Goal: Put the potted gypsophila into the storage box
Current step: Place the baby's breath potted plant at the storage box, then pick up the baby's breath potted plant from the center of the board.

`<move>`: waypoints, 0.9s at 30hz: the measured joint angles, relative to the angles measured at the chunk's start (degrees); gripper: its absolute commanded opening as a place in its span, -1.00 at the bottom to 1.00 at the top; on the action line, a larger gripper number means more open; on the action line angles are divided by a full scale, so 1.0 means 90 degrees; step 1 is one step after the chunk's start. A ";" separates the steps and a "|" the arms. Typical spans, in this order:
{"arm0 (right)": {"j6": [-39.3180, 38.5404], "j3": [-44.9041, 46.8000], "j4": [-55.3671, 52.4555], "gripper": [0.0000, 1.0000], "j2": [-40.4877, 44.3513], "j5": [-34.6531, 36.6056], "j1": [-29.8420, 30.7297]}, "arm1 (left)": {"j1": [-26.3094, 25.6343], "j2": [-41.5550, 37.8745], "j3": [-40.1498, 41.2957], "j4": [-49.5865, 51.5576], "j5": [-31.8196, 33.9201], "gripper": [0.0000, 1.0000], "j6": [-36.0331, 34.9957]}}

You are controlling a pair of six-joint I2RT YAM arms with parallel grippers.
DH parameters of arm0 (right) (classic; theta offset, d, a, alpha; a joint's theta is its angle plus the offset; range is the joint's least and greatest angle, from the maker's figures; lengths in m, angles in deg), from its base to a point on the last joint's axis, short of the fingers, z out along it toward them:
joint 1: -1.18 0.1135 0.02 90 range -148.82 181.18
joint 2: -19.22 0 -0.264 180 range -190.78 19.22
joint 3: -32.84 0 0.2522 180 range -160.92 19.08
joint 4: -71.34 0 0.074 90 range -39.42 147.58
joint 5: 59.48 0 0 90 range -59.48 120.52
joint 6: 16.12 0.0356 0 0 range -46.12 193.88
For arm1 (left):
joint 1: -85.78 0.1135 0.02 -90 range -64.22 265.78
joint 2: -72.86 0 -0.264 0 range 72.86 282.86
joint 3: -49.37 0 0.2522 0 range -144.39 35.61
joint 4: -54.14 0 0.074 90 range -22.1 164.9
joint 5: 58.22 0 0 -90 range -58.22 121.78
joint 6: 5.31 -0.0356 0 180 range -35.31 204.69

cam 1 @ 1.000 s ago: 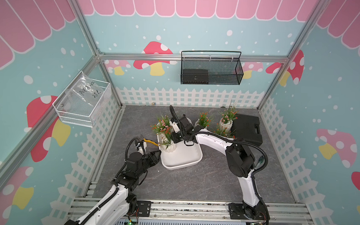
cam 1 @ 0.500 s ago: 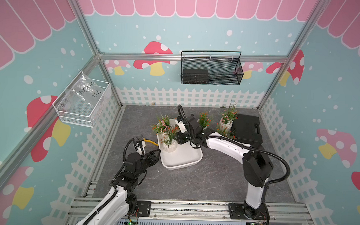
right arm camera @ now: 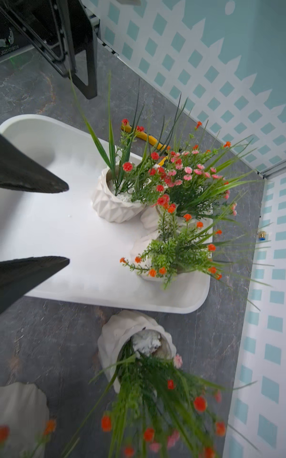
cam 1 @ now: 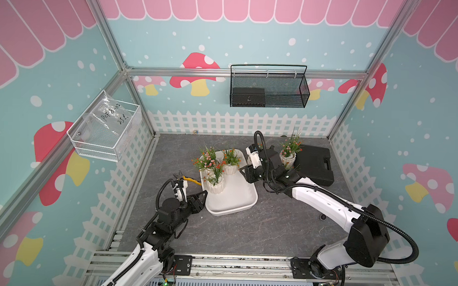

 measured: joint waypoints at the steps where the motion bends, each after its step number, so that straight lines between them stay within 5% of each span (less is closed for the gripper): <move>1: -0.0036 0.0005 -0.0080 -0.13 0.0049 -0.0010 -0.0070 | -0.0294 0.0148 -0.0160 0.0041 0.0165 0.23 -0.0029; 6: -0.0243 0.0085 -0.0454 -0.13 0.0311 -0.0083 -0.0408 | -0.1365 0.1600 -0.1418 0.0109 0.0726 0.23 -0.0160; 14: -0.0908 0.0384 -0.0879 -0.08 0.0823 -0.0160 -0.0940 | -0.1877 0.3650 -0.3138 0.0180 0.0923 0.23 -0.0255; 27: -0.1472 0.0716 -0.1450 -0.14 0.0984 0.0032 -0.1333 | -0.2072 0.4073 -0.3087 -0.0109 0.0935 0.26 -0.0993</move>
